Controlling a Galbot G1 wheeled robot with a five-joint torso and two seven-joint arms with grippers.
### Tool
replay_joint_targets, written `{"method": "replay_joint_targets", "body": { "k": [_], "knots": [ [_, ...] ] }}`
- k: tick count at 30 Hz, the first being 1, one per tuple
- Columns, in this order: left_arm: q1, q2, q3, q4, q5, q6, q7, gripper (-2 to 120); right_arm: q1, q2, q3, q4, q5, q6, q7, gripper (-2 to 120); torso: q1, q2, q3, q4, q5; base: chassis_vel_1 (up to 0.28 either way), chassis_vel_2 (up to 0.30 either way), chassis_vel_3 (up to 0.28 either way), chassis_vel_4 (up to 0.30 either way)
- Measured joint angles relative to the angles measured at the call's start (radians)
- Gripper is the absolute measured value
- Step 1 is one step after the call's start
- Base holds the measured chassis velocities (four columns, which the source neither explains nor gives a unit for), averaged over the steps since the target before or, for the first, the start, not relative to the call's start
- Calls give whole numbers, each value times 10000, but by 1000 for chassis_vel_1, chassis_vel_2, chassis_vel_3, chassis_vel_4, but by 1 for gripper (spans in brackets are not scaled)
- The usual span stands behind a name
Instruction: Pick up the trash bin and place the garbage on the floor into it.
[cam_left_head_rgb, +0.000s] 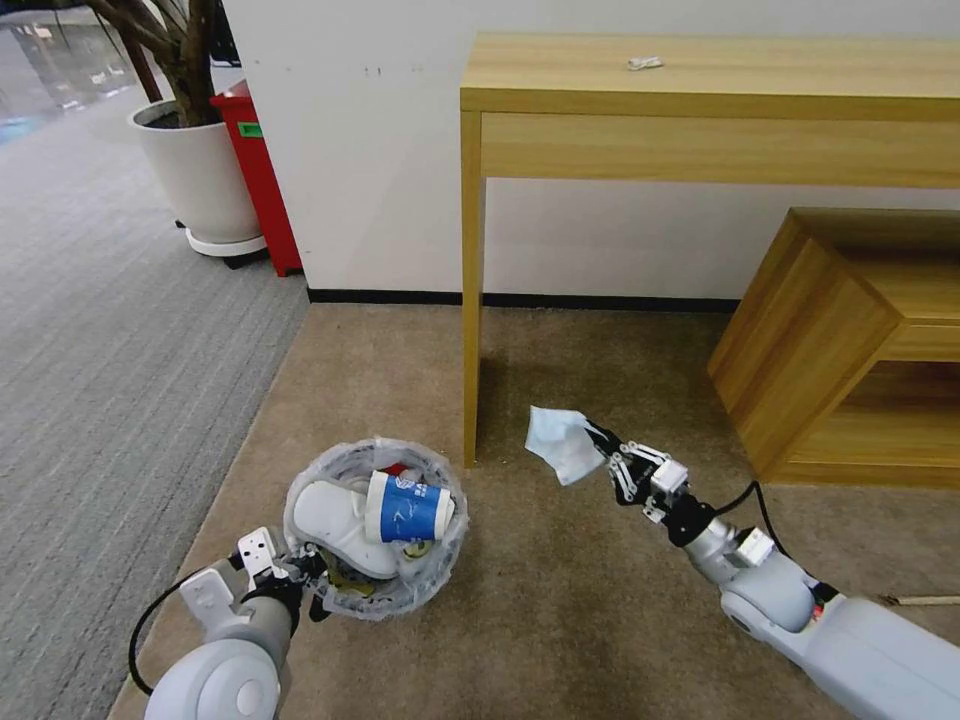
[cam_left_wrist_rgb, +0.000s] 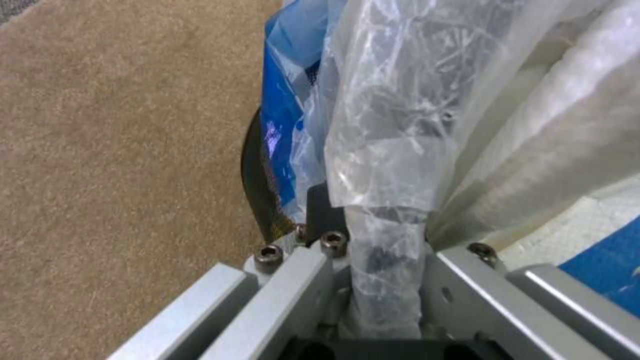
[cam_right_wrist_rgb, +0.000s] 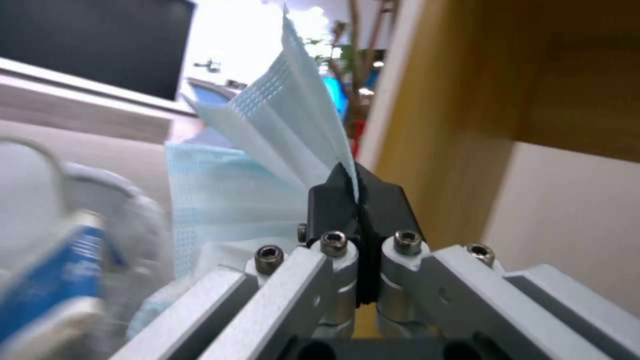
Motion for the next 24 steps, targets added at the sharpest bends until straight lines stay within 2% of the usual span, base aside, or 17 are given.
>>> {"method": "replay_joint_targets", "body": {
  "k": [3,4,5,9,10,13,14,17,24],
  "knots": [
    [-39,0,86,44,17,2,0,0,235,-253,-332,470,210,-116,-95,0,1,0,-1,-1,-1,0,0,0,0],
    [-117,-12,198,56,64,38,-36,0,655,-447,-997,740,340,-219,-182,0,0,0,0,-3,0,0,0,0,0],
    [-117,-12,198,56,64,38,-36,0,655,-447,-997,740,340,-219,-182,0,0,0,0,-3,0,0,0,0,0],
    [-160,-98,369,56,204,69,-52,0,1954,-199,-2602,656,382,-292,-136,0,0,0,0,0,0,0,0,0,0],
    [-160,-98,369,56,204,69,-52,0,1954,-199,-2602,656,382,-292,-136,0,0,0,0,0,0,0,0,0,0],
    [-163,-181,387,33,282,72,-55,0,3114,268,-4052,432,432,-373,47,0,0,0,0,1,0,0,0,0,0],
    [-163,-181,387,33,282,72,-55,0,3114,268,-4052,432,432,-373,47,0,0,0,0,1,0,0,0,0,0],
    [-206,-235,348,-7,283,73,-54,0,4008,857,-5306,110,486,-438,276,0,1,0,0,1,0,0,0,0,0],
    [-237,-263,302,-82,245,73,-55,0,4682,1602,-6598,-445,502,-501,463,0,1,0,0,0,-1,0,0,0,0]
  ]
}}
